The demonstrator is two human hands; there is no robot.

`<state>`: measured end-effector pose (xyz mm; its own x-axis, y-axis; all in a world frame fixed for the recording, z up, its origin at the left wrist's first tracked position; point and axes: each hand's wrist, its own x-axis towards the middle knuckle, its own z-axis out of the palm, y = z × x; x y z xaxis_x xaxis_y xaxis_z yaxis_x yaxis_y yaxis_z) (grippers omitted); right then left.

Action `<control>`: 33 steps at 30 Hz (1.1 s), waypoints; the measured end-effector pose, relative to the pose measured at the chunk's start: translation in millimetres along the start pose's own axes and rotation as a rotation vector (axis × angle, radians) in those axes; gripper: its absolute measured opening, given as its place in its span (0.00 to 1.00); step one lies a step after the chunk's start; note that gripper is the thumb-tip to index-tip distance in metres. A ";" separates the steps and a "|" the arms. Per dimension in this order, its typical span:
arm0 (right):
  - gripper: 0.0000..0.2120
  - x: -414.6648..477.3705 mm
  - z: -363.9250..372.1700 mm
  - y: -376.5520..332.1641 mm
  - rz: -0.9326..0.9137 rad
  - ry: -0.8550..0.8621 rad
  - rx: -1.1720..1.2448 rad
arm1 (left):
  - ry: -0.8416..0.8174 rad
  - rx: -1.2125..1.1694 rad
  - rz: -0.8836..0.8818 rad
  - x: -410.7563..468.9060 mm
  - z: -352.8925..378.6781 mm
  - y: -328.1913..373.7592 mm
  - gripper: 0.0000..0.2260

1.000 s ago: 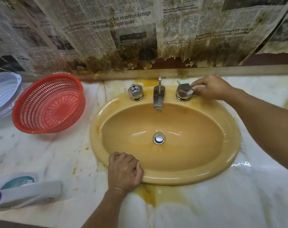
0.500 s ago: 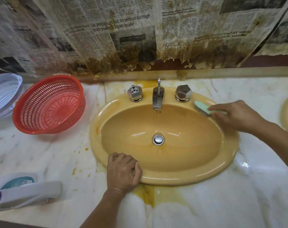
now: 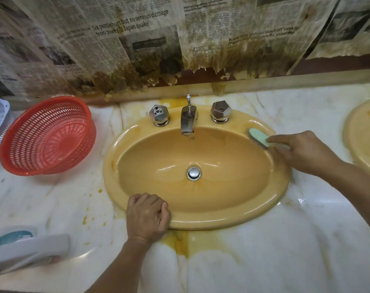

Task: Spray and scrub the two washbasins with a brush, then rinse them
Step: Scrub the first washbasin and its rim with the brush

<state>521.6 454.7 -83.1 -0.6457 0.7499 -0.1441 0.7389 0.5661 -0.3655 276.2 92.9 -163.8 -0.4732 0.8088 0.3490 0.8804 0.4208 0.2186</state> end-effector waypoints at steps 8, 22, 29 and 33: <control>0.16 -2.2 2.0 -0.3 0.048 0.016 -0.004 | 0.002 -0.003 0.001 -0.6 0.4 0.4 0.13; 0.15 -102.6 31.0 -20.7 0.250 0.161 0.206 | -0.022 0.002 -0.044 -1.8 0.6 2.6 0.14; 0.17 -198.1 92.0 -115.1 0.342 0.243 0.504 | -0.301 -0.060 -0.127 -0.5 -11.6 3.4 0.13; 0.27 -201.9 100.0 -159.6 0.248 0.111 0.472 | -0.304 -0.474 -0.245 6.0 -32.1 -3.3 0.09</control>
<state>514.7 178.7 -87.7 -0.4197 0.8874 -0.1905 0.6835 0.1710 -0.7096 269.5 83.1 -133.2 -0.5686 0.8223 -0.0230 0.6051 0.4371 0.6654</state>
